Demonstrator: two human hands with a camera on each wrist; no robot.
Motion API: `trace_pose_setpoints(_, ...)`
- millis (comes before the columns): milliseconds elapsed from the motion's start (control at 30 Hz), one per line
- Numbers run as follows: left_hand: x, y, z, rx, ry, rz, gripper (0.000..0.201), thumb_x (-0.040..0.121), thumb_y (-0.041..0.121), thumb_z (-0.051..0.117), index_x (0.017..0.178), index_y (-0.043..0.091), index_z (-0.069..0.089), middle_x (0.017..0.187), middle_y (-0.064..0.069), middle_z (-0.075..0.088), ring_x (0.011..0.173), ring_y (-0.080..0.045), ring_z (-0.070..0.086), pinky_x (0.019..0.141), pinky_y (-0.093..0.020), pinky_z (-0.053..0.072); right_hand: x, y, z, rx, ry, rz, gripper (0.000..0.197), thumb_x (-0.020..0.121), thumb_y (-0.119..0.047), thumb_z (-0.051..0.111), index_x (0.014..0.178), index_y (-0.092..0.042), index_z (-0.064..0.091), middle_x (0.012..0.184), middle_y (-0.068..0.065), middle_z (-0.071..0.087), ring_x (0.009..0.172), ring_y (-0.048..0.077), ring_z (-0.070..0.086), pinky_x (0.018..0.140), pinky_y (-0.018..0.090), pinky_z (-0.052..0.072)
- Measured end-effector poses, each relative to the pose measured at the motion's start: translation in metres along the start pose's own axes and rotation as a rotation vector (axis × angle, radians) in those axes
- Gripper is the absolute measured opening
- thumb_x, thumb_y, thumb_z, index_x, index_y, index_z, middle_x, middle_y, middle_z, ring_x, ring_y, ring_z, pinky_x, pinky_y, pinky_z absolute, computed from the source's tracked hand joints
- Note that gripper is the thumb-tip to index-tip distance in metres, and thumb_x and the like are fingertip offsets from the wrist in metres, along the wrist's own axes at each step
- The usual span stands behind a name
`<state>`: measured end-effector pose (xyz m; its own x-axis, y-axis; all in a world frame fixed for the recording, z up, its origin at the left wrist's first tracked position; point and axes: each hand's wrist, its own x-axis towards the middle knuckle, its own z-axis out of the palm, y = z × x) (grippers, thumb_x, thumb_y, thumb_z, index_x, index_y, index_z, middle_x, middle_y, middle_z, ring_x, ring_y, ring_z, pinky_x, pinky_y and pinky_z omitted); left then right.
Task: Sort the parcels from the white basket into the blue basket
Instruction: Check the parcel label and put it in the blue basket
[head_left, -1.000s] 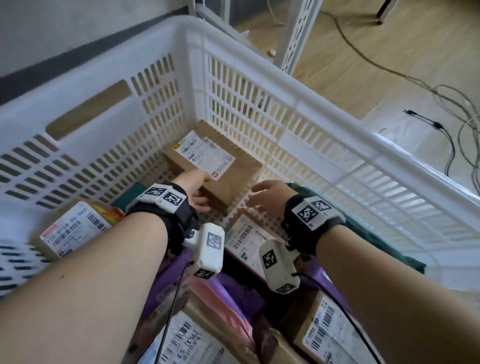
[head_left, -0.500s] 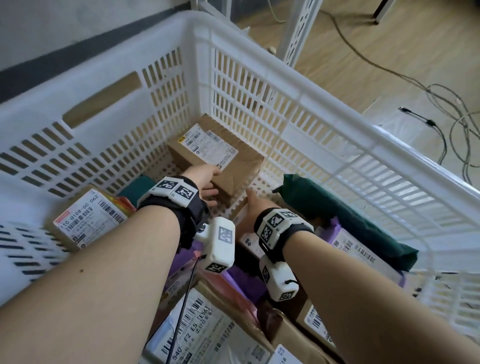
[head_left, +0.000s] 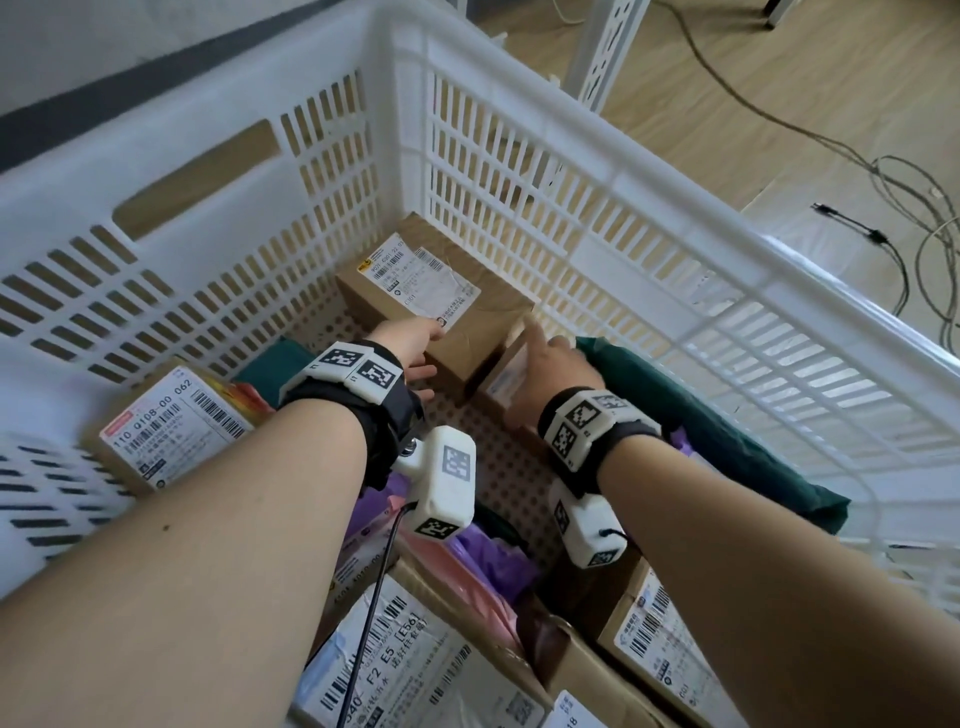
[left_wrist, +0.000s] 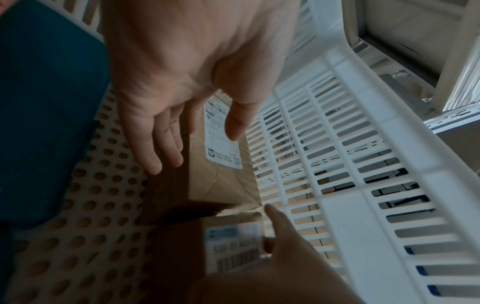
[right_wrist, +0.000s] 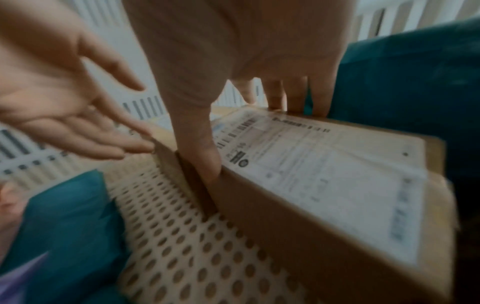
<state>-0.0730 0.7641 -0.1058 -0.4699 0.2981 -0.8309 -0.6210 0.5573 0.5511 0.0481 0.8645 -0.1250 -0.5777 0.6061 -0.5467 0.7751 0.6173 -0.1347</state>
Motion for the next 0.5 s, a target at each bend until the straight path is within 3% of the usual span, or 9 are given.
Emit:
trace_pose_setpoints(100,0.002,-0.001,-0.001,0.011,0.019,0.008,0.038,0.095,0.019,0.050,0.132,0.012,0.044,0.138,-0.013,0.044,0.099,-0.020,0.053,0.088,-0.042,0.049,0.007,0.010,-0.009,0.081,0.046,0.000,0.108,0.073,-0.023,0.074,0.151,-0.023,0.000,0.136,0.009,0.039,0.122,0.028,0.044,0.093,0.041,0.049)
trace_pose_setpoints(300,0.005,-0.002,0.000,0.022,0.025,0.001,0.036,0.096,0.017,0.048,0.131,0.011,0.046,0.139,-0.012,0.043,0.105,-0.022,0.055,0.081,-0.039,0.048,0.014,0.014,-0.007,0.140,0.099,-0.054,0.093,0.070,-0.025,0.075,0.146,-0.021,0.022,0.136,0.003,0.043,0.125,0.024,0.043,0.098,0.037,0.044)
trace_pose_setpoints(400,0.002,0.000,0.003,0.032,0.024,-0.007,0.036,0.097,0.015,0.047,0.132,0.009,0.045,0.140,-0.012,0.042,0.118,-0.023,0.054,0.085,-0.040,0.047,0.015,0.012,-0.006,0.161,0.119,-0.074,0.087,0.071,-0.025,0.074,0.144,-0.022,0.027,0.135,0.002,0.044,0.125,0.023,0.042,0.100,0.037,0.042)
trace_pose_setpoints(500,-0.002,0.002,0.003,0.047,0.019,-0.005,0.038,0.096,0.015,0.048,0.134,0.009,0.043,0.140,-0.012,0.043,0.119,-0.023,0.053,0.088,-0.040,0.047,0.011,0.010,-0.007,0.172,0.094,-0.072,0.085,0.072,-0.030,0.074,0.144,-0.021,0.029,0.135,0.003,0.043,0.126,0.024,0.040,0.102,0.037,0.040)
